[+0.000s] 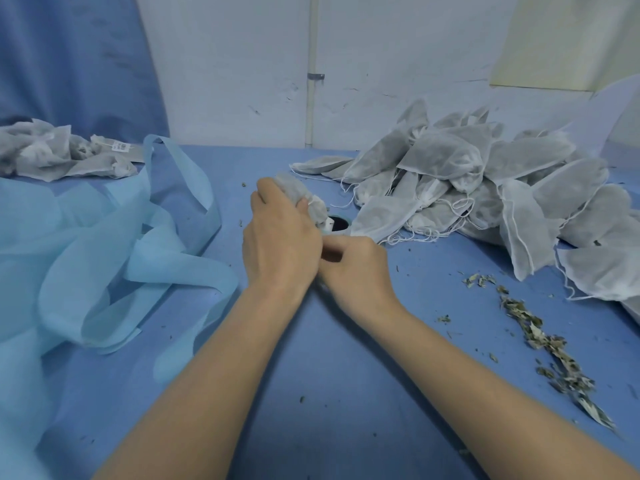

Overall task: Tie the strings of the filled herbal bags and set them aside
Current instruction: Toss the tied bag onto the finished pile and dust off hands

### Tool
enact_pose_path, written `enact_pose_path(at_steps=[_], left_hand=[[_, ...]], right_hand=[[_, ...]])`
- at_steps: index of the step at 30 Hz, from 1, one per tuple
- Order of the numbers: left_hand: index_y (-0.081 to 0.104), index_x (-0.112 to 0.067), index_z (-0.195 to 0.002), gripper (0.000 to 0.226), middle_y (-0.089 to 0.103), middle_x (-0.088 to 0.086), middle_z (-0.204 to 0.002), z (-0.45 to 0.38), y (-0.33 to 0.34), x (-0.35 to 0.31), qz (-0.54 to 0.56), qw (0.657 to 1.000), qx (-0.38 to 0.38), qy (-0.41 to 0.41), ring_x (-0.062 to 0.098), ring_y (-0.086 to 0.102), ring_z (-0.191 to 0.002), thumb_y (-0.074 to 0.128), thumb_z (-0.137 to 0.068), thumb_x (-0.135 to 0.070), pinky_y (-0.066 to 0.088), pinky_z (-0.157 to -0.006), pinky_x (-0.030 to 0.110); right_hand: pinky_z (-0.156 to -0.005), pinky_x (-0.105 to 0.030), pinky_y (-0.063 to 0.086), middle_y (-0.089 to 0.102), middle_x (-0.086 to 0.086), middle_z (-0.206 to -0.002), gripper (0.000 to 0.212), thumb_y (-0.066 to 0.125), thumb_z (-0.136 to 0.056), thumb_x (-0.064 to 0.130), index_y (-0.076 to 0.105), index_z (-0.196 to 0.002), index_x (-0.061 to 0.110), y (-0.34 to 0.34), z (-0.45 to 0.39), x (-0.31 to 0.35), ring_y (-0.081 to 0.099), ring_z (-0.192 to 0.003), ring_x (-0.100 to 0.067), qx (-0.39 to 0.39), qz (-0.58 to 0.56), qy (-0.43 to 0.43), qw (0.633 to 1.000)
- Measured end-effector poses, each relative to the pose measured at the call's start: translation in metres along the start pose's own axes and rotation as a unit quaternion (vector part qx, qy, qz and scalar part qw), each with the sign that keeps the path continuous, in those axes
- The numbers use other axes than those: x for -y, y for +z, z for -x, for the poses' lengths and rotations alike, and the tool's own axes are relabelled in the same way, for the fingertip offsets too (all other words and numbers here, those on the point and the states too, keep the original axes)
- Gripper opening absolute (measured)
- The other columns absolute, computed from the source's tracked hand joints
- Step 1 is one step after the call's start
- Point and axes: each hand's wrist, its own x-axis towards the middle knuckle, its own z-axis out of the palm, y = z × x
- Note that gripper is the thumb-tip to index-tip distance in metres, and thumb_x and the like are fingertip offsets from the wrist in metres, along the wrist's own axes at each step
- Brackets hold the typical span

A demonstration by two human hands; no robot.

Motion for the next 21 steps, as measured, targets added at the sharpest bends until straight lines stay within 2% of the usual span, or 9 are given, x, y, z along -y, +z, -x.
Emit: enact_pose_path(at_steps=[2,4,7,10,13,15,18,21], left_hand=[[0.037,-0.006,-0.109,0.024,0.051,0.016,-0.115,-0.002,0.001,0.003,0.012,1.0,-0.002,-0.002,0.04,0.051,-0.101,0.044,-0.098,-0.026,0.022,-0.067,0.032],[0.036,-0.007,-0.105,0.022,0.052,0.016,-0.114,-0.002,0.001,0.005,0.023,1.0,0.001,0.004,0.039,0.051,-0.099,0.045,-0.097,-0.026,0.022,-0.067,0.032],[0.028,-0.015,-0.096,0.02,0.052,0.014,-0.11,-0.003,0.002,0.008,0.037,0.999,0.013,0.014,0.037,0.051,-0.098,0.046,-0.096,-0.025,0.023,-0.068,0.032],[0.027,-0.017,-0.095,0.022,0.054,0.013,-0.108,-0.005,0.003,0.011,0.048,0.999,0.015,0.016,0.036,0.052,-0.098,0.047,-0.096,-0.025,0.027,-0.07,0.033],[0.028,-0.016,-0.096,0.022,0.056,0.014,-0.109,-0.006,0.005,0.013,0.061,0.998,0.013,0.003,0.035,0.052,-0.099,0.048,-0.095,-0.026,0.028,-0.071,0.034],[0.031,-0.015,-0.098,0.021,0.057,0.015,-0.11,-0.008,0.005,0.015,0.071,0.997,0.008,-0.009,0.035,0.053,-0.1,0.049,-0.095,-0.026,0.027,-0.07,0.033],[0.033,-0.014,-0.099,0.021,0.058,0.015,-0.11,-0.009,0.006,0.017,0.086,0.996,0.005,-0.025,0.035,0.053,-0.1,0.049,-0.095,-0.026,0.029,-0.071,0.033],[0.03,-0.016,-0.096,0.022,0.058,0.016,-0.109,-0.01,0.006,0.019,0.089,0.995,0.003,-0.035,0.036,0.053,-0.1,0.05,-0.095,-0.026,0.03,-0.072,0.035]], right_hand=[[-0.057,-0.007,0.036,0.055,0.023,-0.045,0.013,0.068,-0.08,0.005,0.078,-0.082,0.013,-0.003,-0.001,-0.003,0.05,-0.051,0.009,0.013,-0.032,0.014,0.999],[-0.06,-0.005,0.038,0.059,0.026,-0.051,0.015,0.07,-0.08,0.006,0.079,-0.089,0.015,-0.005,-0.002,-0.005,0.052,-0.054,0.012,0.029,-0.051,0.019,0.998],[-0.066,-0.009,0.043,0.065,0.023,-0.059,0.014,0.072,-0.08,0.009,0.079,-0.09,0.018,-0.007,-0.004,-0.009,0.055,-0.062,0.01,0.051,-0.07,0.029,0.996],[-0.071,-0.008,0.045,0.069,0.022,-0.066,0.012,0.075,-0.08,0.014,0.078,-0.087,0.023,-0.009,-0.006,-0.012,0.059,-0.069,0.009,0.067,-0.116,0.044,0.99],[-0.082,-0.016,0.051,0.072,0.017,-0.074,0.014,0.074,-0.08,0.015,0.076,-0.085,0.028,-0.009,-0.007,-0.013,0.064,-0.078,0.003,0.089,-0.156,0.052,0.982],[-0.089,-0.025,0.053,0.074,0.008,-0.082,0.015,0.072,-0.082,0.01,0.077,-0.089,0.023,-0.009,-0.008,-0.014,0.067,-0.083,-0.006,0.096,-0.189,0.065,0.975],[-0.085,-0.026,0.056,0.073,-0.008,-0.09,0.015,0.069,-0.085,0.006,0.074,-0.099,0.009,-0.009,-0.01,-0.015,0.066,-0.083,-0.015,0.091,-0.193,0.083,0.973],[-0.077,-0.024,0.057,0.072,-0.007,-0.084,0.008,0.066,-0.088,0.006,0.074,-0.09,0.008,-0.009,-0.012,-0.015,0.066,-0.076,-0.015,0.084,-0.158,0.096,0.979]])
